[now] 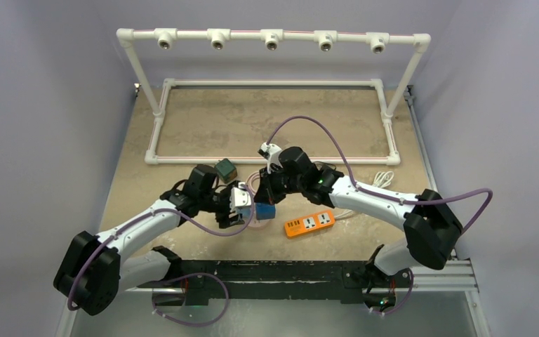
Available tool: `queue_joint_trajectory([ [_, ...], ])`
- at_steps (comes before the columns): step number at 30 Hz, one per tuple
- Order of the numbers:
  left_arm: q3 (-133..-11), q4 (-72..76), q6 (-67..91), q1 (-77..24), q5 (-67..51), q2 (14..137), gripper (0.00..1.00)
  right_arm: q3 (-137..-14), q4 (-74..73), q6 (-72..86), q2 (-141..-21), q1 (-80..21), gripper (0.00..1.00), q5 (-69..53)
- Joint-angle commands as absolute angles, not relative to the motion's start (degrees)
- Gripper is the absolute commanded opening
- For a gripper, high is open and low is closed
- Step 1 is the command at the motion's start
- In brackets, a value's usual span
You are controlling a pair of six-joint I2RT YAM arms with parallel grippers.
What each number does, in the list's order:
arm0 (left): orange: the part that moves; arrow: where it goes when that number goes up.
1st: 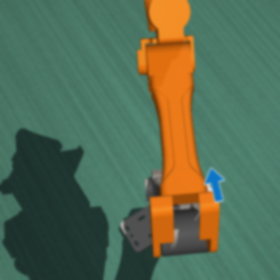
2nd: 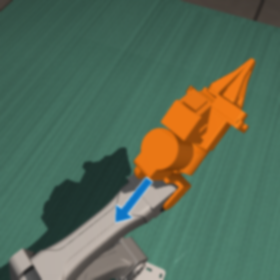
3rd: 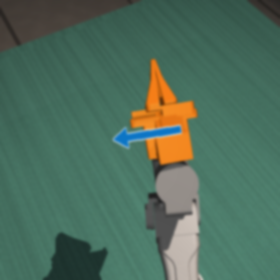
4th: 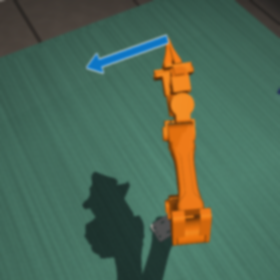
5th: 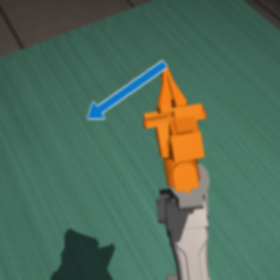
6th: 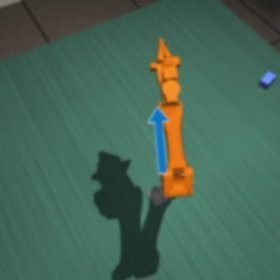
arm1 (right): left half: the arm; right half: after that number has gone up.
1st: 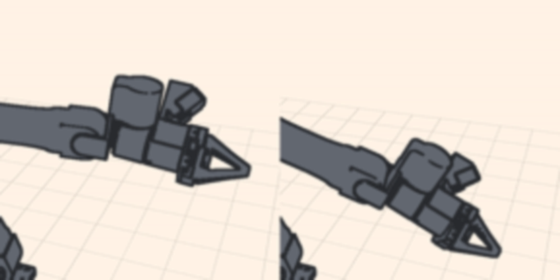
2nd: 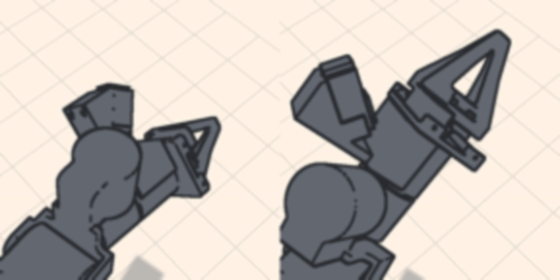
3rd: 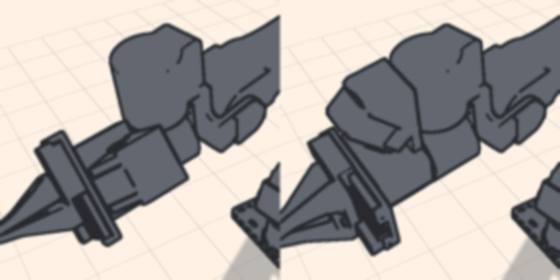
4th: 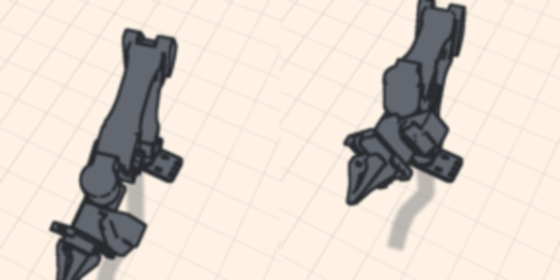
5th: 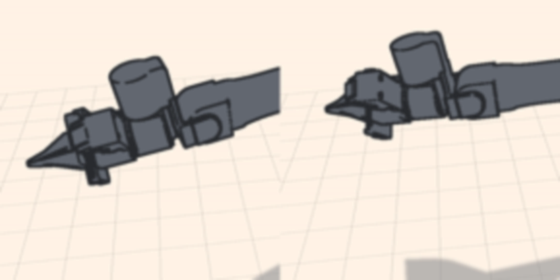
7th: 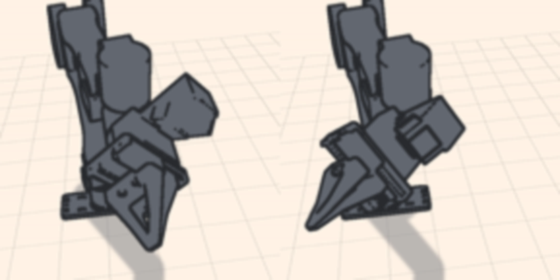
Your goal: Insert the plug
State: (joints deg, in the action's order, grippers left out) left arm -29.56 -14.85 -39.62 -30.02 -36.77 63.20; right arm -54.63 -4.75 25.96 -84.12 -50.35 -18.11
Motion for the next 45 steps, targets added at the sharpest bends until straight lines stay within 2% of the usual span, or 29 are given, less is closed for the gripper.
queue_joint_trajectory([
  [1, -32.4, -16.0, -41.0, -29.5, -40.2, 64.4, 0.61, -55.4, -4.1, 25.2, -82.8, -50.6, 0.02, -17.4],
  [6, -33.6, -16.4, -41.6, -29.4, -40.7, 64.2, 0.52, -55.3, -4.0, 25.0, -82.8, -50.6, 0.01, -17.7],
  [19, -35.4, -15.6, -43.4, -29.5, -41.8, 69.6, 0.45, -55.1, -2.6, 24.6, -83.8, -50.6, 0.0, -18.9],
  [21, -36.3, -16.4, -43.2, -29.5, -42.3, 69.7, 0.5, -55.0, -3.0, 24.4, -83.6, -50.6, 0.0, -18.6],
  [23, -36.7, -18.0, -43.5, -29.5, -42.1, 69.0, 0.6, -54.7, -3.1, 24.4, -83.3, -50.6, 0.0, -18.3],
  [25, -36.6, -19.4, -44.4, -29.5, -41.8, 68.1, 0.61, -54.3, -3.0, 24.3, -83.1, -50.6, 0.0, -18.3],
  [27, -36.8, -20.6, -44.4, -29.5, -41.4, 67.3, 0.67, -54.4, -3.3, 24.2, -83.2, -50.6, 0.0, -18.3],
  [28, -37.0, -20.9, -43.8, -29.5, -40.9, 66.7, 0.79, -54.3, -3.3, 24.2, -83.2, -50.6, 0.0, -18.1],
  [29, -37.1, -21.2, -43.2, -29.5, -40.1, 66.0, 0.86, -54.2, -3.3, 24.1, -83.1, -50.6, 0.0, -18.1],
  [31, -37.0, -22.2, -42.9, -29.4, -38.9, 64.2, 0.9, -53.8, -3.3, 24.1, -82.9, -50.6, 0.0, -18.0],
  [35, -36.9, -23.5, -43.0, -29.4, -38.7, 61.4, 0.86, -53.2, -3.3, 24.1, -82.8, -50.6, 0.0, -17.9],
  [41, -37.8, -23.0, -43.8, -29.4, -41.4, 65.2, 0.71, -52.6, -3.6, 24.3, -82.4, -50.6, 0.0, -17.3],
  [45, -38.2, -23.6, -46.0, -29.4, -41.7, 67.5, 0.69, -52.1, -4.6, 24.7, -81.3, -50.6, 0.0, -16.9],
])
